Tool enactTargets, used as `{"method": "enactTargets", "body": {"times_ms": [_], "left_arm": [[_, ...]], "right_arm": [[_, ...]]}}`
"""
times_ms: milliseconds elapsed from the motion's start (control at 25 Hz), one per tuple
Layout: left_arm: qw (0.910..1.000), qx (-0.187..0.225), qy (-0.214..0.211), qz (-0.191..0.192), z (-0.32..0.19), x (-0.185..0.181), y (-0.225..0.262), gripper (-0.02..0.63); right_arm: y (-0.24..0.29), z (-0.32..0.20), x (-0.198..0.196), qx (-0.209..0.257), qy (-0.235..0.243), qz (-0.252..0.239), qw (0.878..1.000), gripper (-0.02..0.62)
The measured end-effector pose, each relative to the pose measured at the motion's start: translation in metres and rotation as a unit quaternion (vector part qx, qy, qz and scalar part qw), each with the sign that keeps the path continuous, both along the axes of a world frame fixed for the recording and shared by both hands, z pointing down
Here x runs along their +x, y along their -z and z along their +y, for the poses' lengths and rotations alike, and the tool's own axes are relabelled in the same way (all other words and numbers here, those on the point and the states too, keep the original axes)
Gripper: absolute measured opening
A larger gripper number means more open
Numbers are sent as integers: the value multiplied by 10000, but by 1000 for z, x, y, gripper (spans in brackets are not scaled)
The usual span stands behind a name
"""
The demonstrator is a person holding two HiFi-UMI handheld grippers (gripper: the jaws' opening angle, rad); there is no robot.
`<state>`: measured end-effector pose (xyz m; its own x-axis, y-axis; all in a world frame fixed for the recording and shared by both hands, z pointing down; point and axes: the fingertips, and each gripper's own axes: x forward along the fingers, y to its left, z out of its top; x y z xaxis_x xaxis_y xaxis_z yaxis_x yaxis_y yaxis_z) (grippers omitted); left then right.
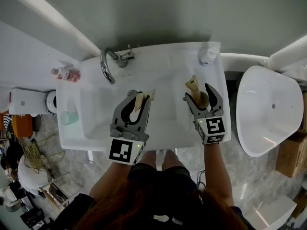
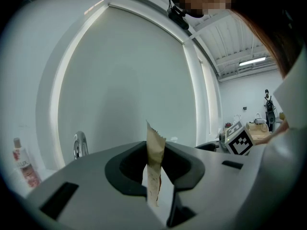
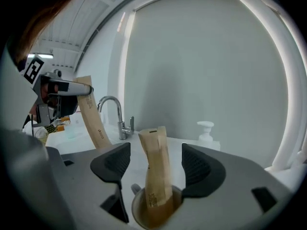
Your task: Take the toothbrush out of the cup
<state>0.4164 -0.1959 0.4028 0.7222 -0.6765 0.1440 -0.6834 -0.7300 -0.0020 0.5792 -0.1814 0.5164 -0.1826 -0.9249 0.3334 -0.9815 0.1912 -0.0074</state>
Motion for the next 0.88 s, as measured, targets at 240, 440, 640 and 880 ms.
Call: {"method": "enactTargets", "body": {"times_ms": [240,440,640,880], "left_arm": [[10000,-37,90,-20,-4,-4,-5,89],[9999,-46,123,-53,-8,-8,-5,89],[9998,-38,169,-17,-9,-8,-3,89],[9998,3,121,-144,-7,-8,-6,89]], "right_arm": [[-16,-11,0,-208,50,69,9997,333],[-17,-14,-2,-262,33,22,9996,264],[-17,-15,-2,-296,40,112,9995,190],[-16,-11,2,-256,-35,115,9996,88]]}}
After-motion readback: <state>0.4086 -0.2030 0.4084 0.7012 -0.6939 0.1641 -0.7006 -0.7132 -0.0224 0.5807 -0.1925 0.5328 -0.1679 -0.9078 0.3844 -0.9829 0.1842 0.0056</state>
